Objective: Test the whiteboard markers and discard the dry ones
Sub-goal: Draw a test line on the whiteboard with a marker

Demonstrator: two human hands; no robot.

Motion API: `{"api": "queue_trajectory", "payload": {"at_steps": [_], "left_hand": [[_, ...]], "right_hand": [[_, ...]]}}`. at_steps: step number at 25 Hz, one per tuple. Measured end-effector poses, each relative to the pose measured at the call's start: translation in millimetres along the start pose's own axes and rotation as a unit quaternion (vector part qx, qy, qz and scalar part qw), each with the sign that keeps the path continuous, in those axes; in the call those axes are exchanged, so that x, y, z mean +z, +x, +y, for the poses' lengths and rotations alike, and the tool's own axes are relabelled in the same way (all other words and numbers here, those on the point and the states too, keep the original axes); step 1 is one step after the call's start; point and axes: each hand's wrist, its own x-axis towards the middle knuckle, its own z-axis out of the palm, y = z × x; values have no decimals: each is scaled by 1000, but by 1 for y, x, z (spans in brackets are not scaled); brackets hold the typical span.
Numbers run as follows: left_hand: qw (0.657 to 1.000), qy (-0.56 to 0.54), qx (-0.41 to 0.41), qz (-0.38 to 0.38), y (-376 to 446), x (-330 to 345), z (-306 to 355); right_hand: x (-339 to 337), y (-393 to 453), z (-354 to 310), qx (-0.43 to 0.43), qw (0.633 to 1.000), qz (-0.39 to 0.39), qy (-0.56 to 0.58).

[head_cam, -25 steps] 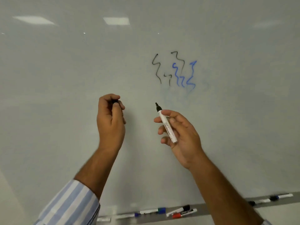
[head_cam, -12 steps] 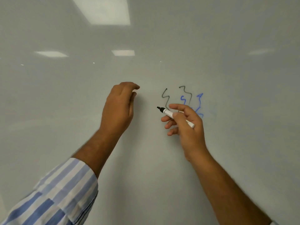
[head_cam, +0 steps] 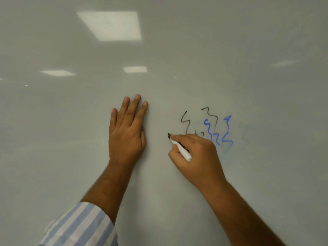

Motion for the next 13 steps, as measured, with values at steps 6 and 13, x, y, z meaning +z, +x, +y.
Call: {"api": "queue_trajectory", "payload": {"at_steps": [6, 13], "left_hand": [[999, 35, 4, 17, -6, 6, 0], [999, 40, -4, 22, -12, 10, -1]], "right_hand": [[-20, -16, -1, 87, 984, -103, -116], [-20, 8, -1, -9, 998, -49, -30]]}}
